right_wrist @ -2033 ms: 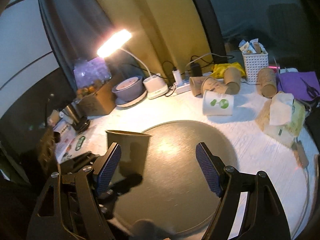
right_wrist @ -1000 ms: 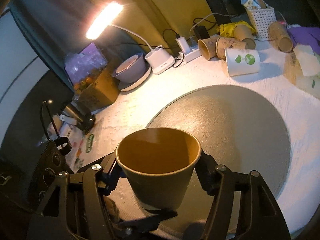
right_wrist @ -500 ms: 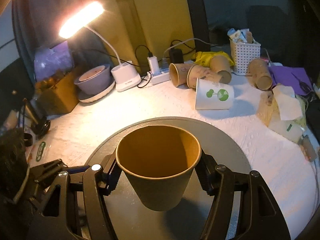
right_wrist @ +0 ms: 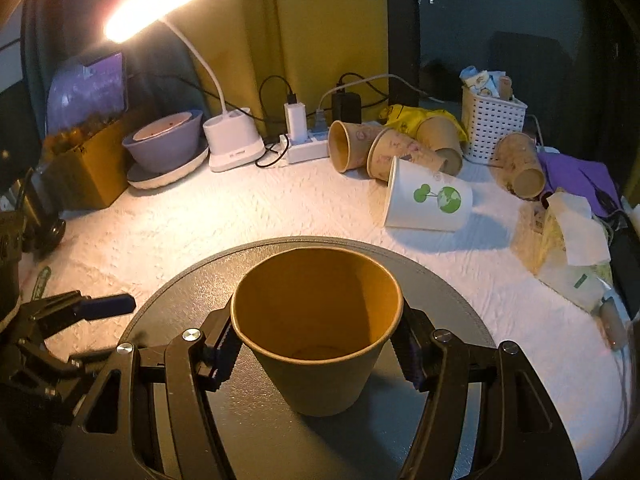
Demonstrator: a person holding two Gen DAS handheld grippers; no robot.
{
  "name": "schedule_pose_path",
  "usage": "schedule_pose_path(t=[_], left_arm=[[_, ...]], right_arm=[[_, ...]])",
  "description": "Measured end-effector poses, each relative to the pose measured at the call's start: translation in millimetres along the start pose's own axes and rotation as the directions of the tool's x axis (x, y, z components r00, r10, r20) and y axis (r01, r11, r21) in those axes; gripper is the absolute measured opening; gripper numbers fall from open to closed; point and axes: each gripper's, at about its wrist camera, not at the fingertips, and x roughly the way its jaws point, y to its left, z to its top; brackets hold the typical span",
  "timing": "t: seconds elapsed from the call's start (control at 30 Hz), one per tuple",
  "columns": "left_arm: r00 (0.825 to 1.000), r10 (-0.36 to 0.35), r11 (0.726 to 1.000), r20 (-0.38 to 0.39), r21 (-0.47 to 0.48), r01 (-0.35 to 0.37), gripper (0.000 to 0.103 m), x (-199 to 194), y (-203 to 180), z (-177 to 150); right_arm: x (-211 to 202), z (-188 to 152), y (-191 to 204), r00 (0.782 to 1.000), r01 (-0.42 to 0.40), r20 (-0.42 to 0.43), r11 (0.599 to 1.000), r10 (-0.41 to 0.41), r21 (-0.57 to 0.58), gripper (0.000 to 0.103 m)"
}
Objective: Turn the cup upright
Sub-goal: 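Open the left gripper and carry the cup away with the right gripper, then lower the tan cup upright onto the grey mat with the right gripper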
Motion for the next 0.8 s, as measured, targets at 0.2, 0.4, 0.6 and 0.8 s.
schedule_pose_path(t=[0.2,0.4,0.6,0.8], left_arm=[[1.0,0.017,1.0,0.006,0.0,-0.017,0.083,-4,-2,0],[0.998,0.053,0.999,0.028,-0.009,-0.053,0.083,-12,-8,-1],[0.996,0.072,0.997,0.052,-0.005,-0.071,0.083,-23,-14,-5],[0.991,0.088,0.996,0.105,-0.017,-0.087,0.084,-39,-18,-10]], right_arm=[[-1,-5,4,1.0,-0.006,-0.006,1.0,0.005,-0.017,0.068],[-6,-10,7,1.0,0.014,-0.008,0.999,-0.014,-0.035,0.07],[-18,-16,9,1.0,0.015,0.009,0.999,-0.015,-0.041,0.077],[-35,-24,13,1.0,0.024,0.016,0.999,-0.023,-0.041,0.077]])
